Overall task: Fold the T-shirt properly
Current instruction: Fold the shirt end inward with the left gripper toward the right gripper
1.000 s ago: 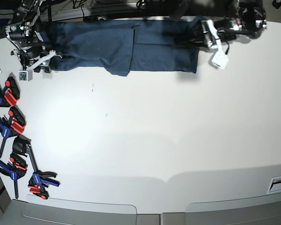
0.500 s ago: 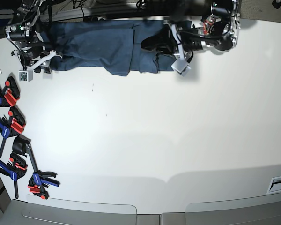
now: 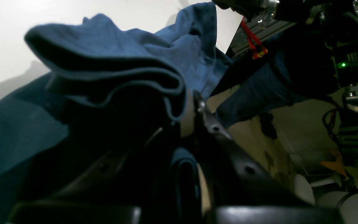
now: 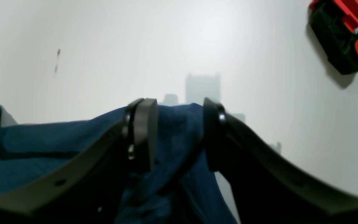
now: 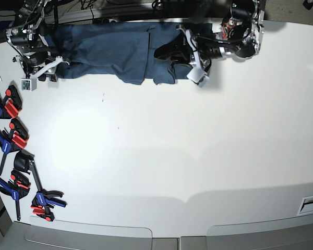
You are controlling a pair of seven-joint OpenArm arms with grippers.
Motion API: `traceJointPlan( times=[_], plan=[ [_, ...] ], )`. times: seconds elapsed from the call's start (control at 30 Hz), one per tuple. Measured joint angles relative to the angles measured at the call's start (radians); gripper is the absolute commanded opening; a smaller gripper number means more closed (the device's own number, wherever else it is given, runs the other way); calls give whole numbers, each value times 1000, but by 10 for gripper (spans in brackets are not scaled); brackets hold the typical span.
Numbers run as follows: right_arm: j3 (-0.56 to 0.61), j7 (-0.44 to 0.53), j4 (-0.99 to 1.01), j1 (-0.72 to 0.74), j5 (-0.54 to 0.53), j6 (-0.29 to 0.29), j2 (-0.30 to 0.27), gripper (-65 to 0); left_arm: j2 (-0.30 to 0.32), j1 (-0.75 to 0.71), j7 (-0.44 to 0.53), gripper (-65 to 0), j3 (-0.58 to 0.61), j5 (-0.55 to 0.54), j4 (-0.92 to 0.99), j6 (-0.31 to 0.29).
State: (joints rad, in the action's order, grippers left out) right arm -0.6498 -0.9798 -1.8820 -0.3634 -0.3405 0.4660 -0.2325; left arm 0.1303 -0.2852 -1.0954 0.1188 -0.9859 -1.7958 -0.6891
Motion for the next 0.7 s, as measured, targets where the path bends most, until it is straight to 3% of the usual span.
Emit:
traceJointPlan(
  times=[0.13,0.23,0.3,0.7],
  plan=[
    [0,0,0,0,0,0,0,-424,0,0,0,-650,0,0,0,0],
    [0,0,0,0,0,0,0,-424,0,0,0,-518,0,-12,0,0],
    [0,0,0,0,0,0,0,-424,0,0,0,-470,0,-31,0,0],
    [0,4,0,0,0,0,0,-424,-16,0,22,-464,-1,-34,0,0]
  ],
)
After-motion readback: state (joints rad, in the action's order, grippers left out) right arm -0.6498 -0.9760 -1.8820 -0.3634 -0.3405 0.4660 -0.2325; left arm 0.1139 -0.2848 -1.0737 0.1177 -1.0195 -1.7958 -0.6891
